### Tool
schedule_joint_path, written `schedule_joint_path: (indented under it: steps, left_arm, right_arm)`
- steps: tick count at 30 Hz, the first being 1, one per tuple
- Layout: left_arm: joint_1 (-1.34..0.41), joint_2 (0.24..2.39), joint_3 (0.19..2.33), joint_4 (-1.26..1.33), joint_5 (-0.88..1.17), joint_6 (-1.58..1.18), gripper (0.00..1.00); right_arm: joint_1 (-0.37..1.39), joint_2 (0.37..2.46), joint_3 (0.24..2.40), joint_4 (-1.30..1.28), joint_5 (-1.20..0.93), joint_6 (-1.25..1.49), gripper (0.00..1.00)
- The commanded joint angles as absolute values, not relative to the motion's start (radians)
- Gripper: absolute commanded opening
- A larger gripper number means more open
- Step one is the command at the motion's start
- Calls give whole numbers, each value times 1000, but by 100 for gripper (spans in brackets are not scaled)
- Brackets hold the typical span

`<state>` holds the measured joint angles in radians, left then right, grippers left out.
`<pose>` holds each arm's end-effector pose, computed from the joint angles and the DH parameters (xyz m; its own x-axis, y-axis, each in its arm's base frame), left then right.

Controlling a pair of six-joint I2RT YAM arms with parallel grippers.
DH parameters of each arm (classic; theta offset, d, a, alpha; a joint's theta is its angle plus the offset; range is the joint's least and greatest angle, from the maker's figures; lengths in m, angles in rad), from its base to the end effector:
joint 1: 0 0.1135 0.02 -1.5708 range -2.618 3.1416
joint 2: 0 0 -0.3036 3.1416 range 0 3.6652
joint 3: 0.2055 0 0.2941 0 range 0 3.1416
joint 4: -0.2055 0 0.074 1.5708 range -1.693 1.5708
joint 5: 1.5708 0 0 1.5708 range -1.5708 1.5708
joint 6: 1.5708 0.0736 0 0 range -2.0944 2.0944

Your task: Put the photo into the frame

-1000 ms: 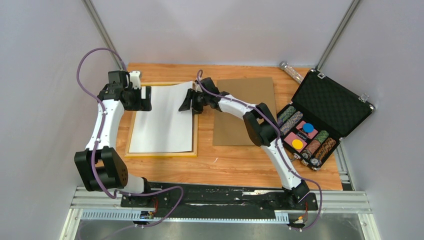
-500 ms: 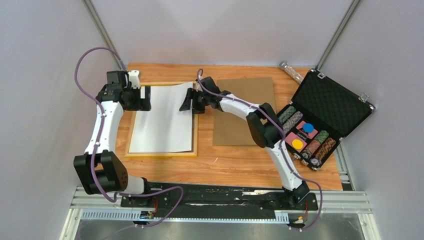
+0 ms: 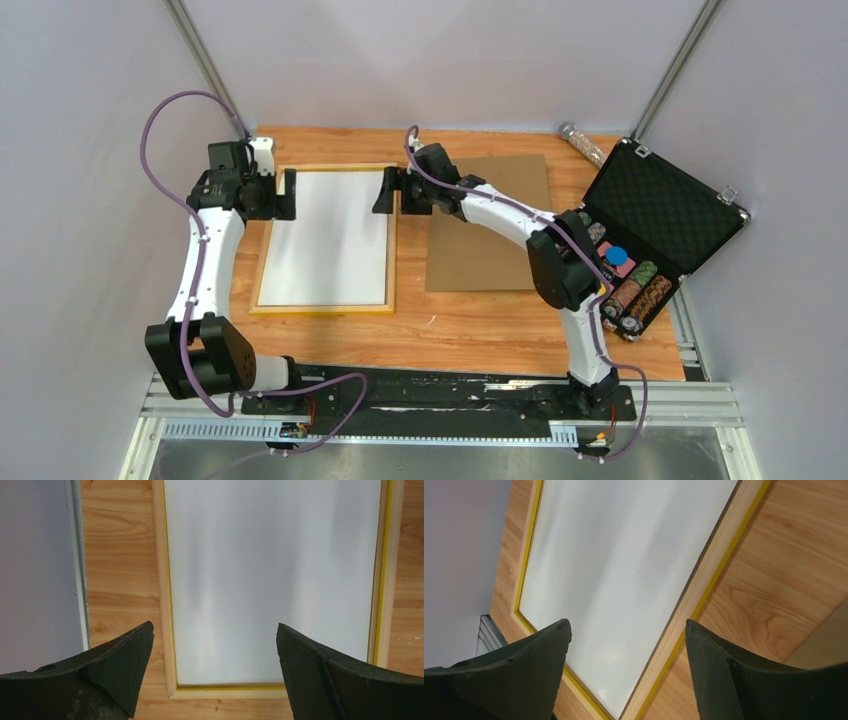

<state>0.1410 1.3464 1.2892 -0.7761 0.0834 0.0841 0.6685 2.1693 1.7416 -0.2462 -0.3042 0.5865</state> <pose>0.3399 0.0420 0.3439 -0.7373 -0.0201 -0.6752 -0.0227 0.9997 -0.0050 0.4498 0.3834 0.2095 -0.8368 0.0120 -0.5474 -0.3745 0.7168 0.5881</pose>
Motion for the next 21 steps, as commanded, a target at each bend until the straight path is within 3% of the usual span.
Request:
schedule_joint_path:
  steps: [1, 9, 21]
  left_arm:
    - [149, 1323, 1299, -717, 74, 92, 100]
    - [156, 1437, 1320, -717, 28, 93, 100]
    - [246, 1824, 1484, -790, 100, 112, 100]
  right_arm:
    - [634, 2014, 1671, -235, -222, 451, 83]
    - [541, 1829, 1444, -208, -273, 273, 88]
    - [527, 1533, 1127, -125, -267, -79, 88]
